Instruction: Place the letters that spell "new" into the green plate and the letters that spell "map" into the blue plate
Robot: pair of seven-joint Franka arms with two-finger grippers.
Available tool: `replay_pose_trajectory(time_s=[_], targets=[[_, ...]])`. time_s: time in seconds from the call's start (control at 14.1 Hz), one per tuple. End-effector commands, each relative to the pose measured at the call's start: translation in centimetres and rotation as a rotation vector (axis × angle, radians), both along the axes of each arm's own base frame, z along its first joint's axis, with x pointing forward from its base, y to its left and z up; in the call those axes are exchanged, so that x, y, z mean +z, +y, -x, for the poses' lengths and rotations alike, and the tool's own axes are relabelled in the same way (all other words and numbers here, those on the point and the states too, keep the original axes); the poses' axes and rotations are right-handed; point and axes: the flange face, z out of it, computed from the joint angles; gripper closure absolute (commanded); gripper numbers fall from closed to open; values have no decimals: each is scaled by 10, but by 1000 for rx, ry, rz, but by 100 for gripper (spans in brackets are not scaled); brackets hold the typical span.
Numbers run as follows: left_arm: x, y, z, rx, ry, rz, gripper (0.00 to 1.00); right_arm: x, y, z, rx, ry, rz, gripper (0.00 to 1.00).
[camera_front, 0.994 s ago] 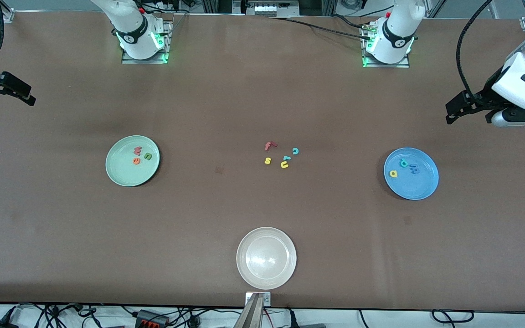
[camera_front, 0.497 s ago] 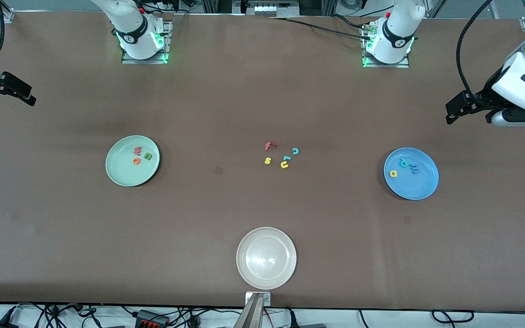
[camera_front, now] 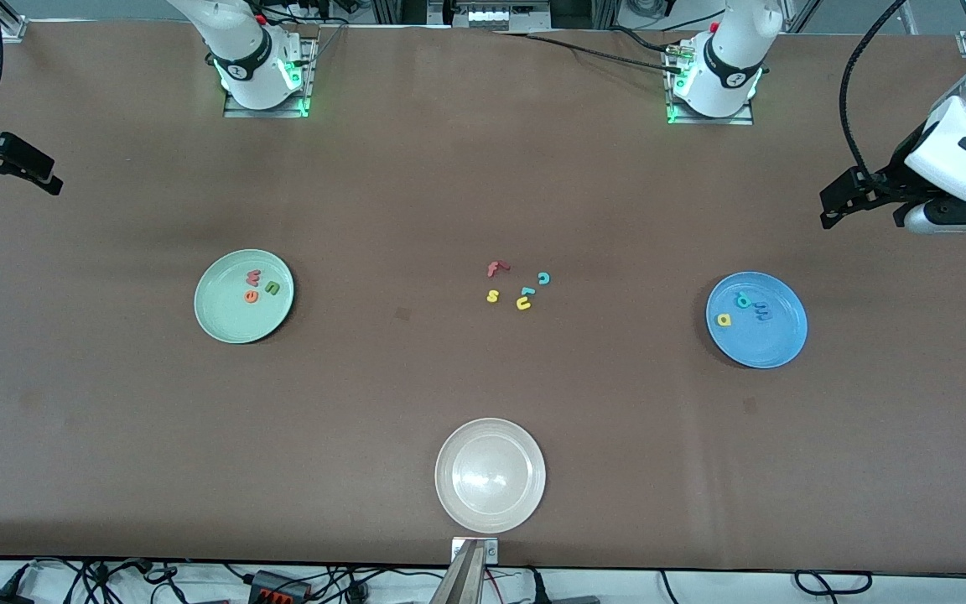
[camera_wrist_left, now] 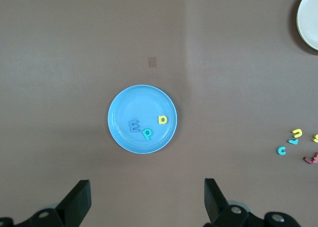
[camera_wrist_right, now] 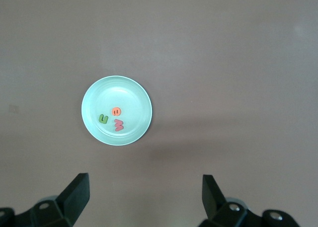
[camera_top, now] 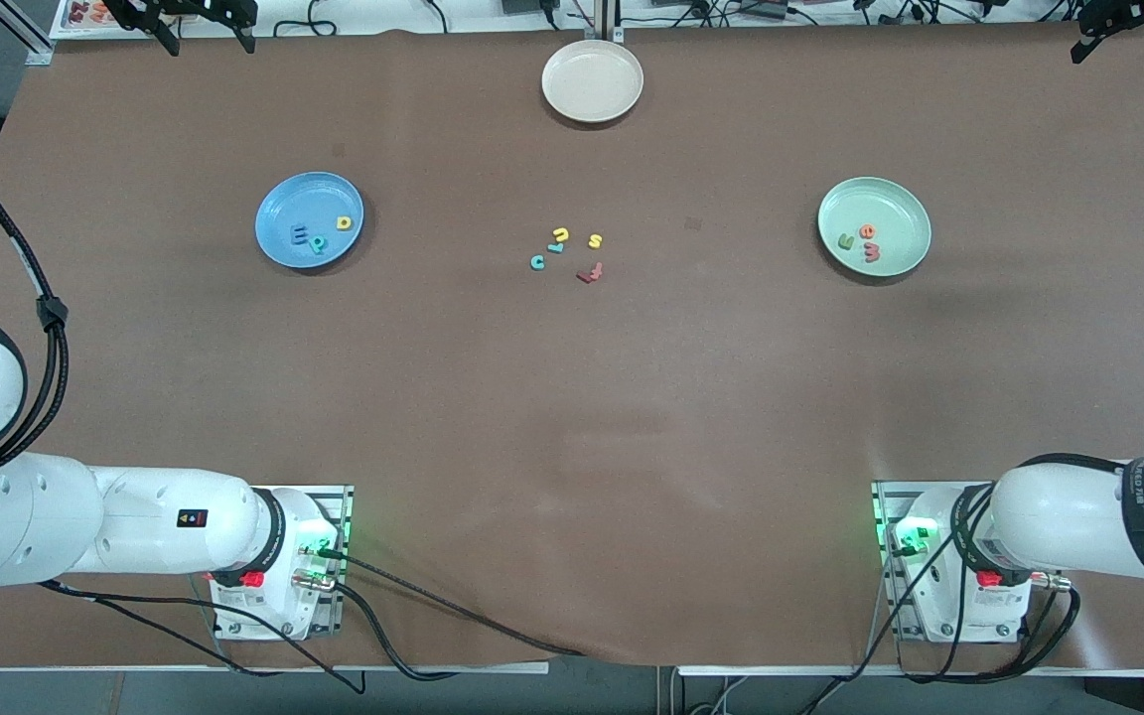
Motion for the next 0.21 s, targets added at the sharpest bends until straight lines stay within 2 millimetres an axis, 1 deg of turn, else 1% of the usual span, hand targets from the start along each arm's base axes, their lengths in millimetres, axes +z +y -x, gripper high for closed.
replay_pose_trajectory(time_s=[0.0, 0.14], targets=[[8, -3, 2, 5, 0, 18, 0, 1, -2, 4, 13, -3, 12, 0], [8, -3, 2, 5, 0, 18, 0, 0, -2, 4, 13, 0, 10, 0]])
